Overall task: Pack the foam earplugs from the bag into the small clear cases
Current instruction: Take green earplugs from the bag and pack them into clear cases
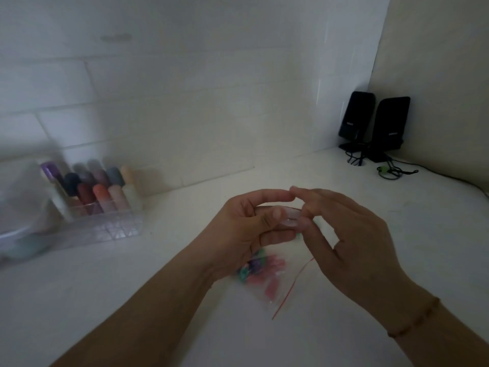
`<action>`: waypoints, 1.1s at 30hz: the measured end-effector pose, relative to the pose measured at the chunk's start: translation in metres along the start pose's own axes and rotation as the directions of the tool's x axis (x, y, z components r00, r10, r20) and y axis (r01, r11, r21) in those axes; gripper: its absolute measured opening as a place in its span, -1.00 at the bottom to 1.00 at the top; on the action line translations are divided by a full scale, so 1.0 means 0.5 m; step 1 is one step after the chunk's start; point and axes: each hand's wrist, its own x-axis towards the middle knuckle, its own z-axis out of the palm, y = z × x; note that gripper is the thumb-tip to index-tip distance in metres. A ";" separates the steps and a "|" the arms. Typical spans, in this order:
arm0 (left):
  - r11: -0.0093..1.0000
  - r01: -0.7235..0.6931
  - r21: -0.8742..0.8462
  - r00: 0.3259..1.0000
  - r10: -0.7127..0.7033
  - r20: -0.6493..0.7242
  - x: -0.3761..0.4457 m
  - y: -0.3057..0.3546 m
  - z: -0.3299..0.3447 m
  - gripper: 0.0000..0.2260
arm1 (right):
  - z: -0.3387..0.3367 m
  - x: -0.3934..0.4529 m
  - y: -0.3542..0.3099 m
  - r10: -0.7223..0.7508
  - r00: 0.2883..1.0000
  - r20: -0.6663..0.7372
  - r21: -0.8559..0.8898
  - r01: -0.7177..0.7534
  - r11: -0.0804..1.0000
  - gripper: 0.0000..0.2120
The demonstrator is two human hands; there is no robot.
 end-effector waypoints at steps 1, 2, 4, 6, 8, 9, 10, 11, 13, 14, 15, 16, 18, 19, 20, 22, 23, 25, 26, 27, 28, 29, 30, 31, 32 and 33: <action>1.000 -0.002 0.002 1.000 0.002 0.012 -0.001 -0.003 -0.003 -0.68 | 0.003 0.000 -0.002 0.013 1.000 -0.007 0.005 -0.013 1.000 -0.68; 1.000 -0.002 0.001 1.000 0.002 0.028 -0.002 -0.004 -0.006 -0.65 | 0.006 0.000 -0.004 0.026 1.000 -0.013 0.021 -0.026 0.999 -0.67; 1.000 0.006 0.008 0.998 -0.006 0.058 -0.004 -0.002 -0.013 -0.60 | 0.008 -0.002 -0.005 0.059 0.998 -0.027 0.090 -0.057 0.994 -0.72; 0.997 -0.010 0.073 0.994 0.002 0.106 -0.006 -0.003 -0.018 -0.57 | 0.008 -0.004 -0.005 0.085 0.995 -0.043 0.137 -0.079 0.987 -0.76; 0.986 -0.026 0.163 0.984 -0.003 0.178 -0.010 -0.006 -0.016 -0.47 | 0.008 -0.004 -0.003 0.095 0.995 -0.023 0.164 -0.090 0.982 -0.71; 0.984 -0.028 0.178 0.982 -0.007 0.190 -0.011 -0.006 -0.015 -0.46 | 0.005 -0.005 -0.001 0.089 0.996 -0.011 0.170 -0.086 0.982 -0.69; 0.986 -0.025 0.164 0.986 -0.003 0.167 -0.009 -0.003 -0.014 -0.50 | -0.002 -0.004 0.000 0.080 0.997 -0.009 0.168 -0.077 0.983 -0.70; 0.992 -0.024 0.126 0.994 0.009 0.111 -0.006 0.003 -0.015 -0.56 | -0.013 -0.003 0.001 0.083 0.996 -0.017 0.170 -0.079 0.982 -0.72; 0.999 -0.032 0.020 0.998 0.033 -0.058 0.006 0.019 -0.032 -0.68 | -0.041 0.002 0.004 0.142 0.989 -0.030 0.197 -0.134 0.971 -0.82; 0.999 -0.039 -0.036 0.989 0.033 -0.145 0.013 0.026 -0.045 -0.73 | -0.057 0.006 0.005 0.175 0.985 0.005 0.210 -0.172 0.962 -0.85; 0.995 -0.048 -0.088 0.975 0.027 -0.221 0.020 0.029 -0.059 -0.77 | -0.070 0.008 0.009 0.185 0.978 0.092 0.206 -0.200 0.958 -0.85; 0.989 -0.058 -0.137 0.957 0.016 -0.290 0.025 0.028 -0.071 -0.80 | -0.079 0.009 0.013 0.159 0.961 0.228 0.171 -0.200 0.965 -0.85; 0.973 -0.063 -0.223 0.908 -0.037 -0.417 0.036 0.014 -0.083 -0.85 | -0.087 0.002 0.026 0.046 0.844 0.535 0.072 -0.100 0.992 -0.84; 0.966 -0.057 -0.253 0.881 -0.070 -0.469 0.039 0.004 -0.085 -0.87 | -0.083 -0.003 0.028 0.012 0.751 0.661 0.048 -0.058 0.997 -0.87; 0.961 -0.051 -0.273 0.858 -0.098 -0.504 0.042 -0.006 -0.084 -0.88 | -0.075 -0.008 0.027 0.017 0.662 0.750 0.025 -0.053 0.998 -0.86; 0.956 -0.044 -0.290 0.837 -0.123 -0.533 0.046 -0.020 -0.080 -0.88 | -0.052 -0.019 0.018 0.084 0.580 0.811 -0.057 -0.064 0.996 -0.72; 0.958 -0.044 -0.282 0.835 -0.120 -0.537 0.048 -0.022 -0.077 -0.88 | -0.037 -0.025 0.015 0.107 0.590 0.800 -0.105 -0.039 0.994 -0.58; 0.965 -0.046 -0.259 0.833 -0.106 -0.543 0.050 -0.023 -0.073 -0.89 | -0.007 -0.036 0.007 0.140 0.628 0.765 -0.184 0.006 0.983 -0.34; 0.967 -0.044 -0.249 0.834 -0.102 -0.543 0.050 -0.024 -0.071 -0.90 | 0.005 -0.041 0.003 0.155 0.658 0.737 -0.207 0.002 0.978 -0.32; 0.970 -0.041 -0.240 0.836 -0.099 -0.540 0.050 -0.024 -0.069 -0.90 | 0.015 -0.046 0.001 0.164 0.695 0.700 -0.221 -0.007 0.975 -0.37; 0.972 -0.036 -0.231 0.838 -0.096 -0.537 0.050 -0.025 -0.067 -0.90 | 0.024 -0.050 -0.001 0.168 0.739 0.652 -0.237 -0.011 0.971 -0.44; 0.974 -0.034 -0.222 0.842 -0.092 -0.531 0.049 -0.026 -0.064 -0.89 | 0.033 -0.053 -0.002 0.168 0.783 0.598 -0.260 -0.009 0.965 -0.51; 0.976 -0.034 -0.215 0.846 -0.086 -0.526 0.048 -0.027 -0.063 -0.89 | 0.041 -0.053 -0.004 0.174 0.820 0.545 -0.288 -0.011 0.957 -0.56; 0.977 -0.036 -0.209 0.849 -0.080 -0.522 0.047 -0.027 -0.062 -0.88 | 0.050 -0.050 -0.008 0.189 0.846 0.499 -0.307 -0.032 0.951 -0.59; 0.979 -0.037 -0.203 0.851 -0.075 -0.519 0.046 -0.027 -0.061 -0.88 | 0.058 -0.048 -0.011 0.210 0.860 0.466 -0.313 -0.062 0.948 -0.60; 0.979 -0.039 -0.198 0.853 -0.071 -0.517 0.045 -0.027 -0.060 -0.87 | 0.067 -0.046 -0.014 0.228 0.864 0.450 -0.317 -0.084 0.945 -0.61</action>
